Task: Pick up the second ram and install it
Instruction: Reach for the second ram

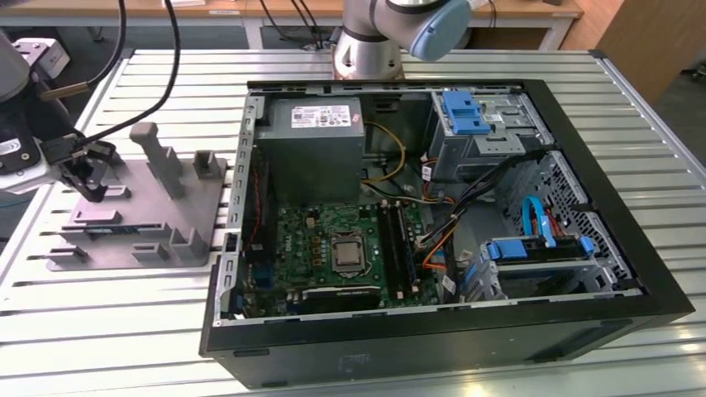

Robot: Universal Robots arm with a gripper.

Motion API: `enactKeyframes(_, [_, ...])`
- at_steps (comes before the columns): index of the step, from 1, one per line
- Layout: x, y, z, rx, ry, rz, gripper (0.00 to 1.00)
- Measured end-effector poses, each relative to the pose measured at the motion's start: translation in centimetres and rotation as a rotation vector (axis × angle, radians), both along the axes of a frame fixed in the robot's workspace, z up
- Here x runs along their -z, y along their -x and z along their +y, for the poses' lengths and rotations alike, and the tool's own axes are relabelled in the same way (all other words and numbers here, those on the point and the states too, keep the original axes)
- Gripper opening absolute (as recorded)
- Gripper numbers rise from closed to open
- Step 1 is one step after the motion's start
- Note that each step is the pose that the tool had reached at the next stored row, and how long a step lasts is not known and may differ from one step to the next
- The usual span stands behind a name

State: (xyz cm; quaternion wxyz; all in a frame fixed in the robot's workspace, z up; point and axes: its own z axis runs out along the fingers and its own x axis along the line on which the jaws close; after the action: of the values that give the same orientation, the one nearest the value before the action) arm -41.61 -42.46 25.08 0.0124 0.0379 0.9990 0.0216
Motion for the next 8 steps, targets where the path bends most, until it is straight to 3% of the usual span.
enactKeyframes(8, [1.28, 0.0, -0.05, 0.000, 0.0001, 0.0001, 0.10])
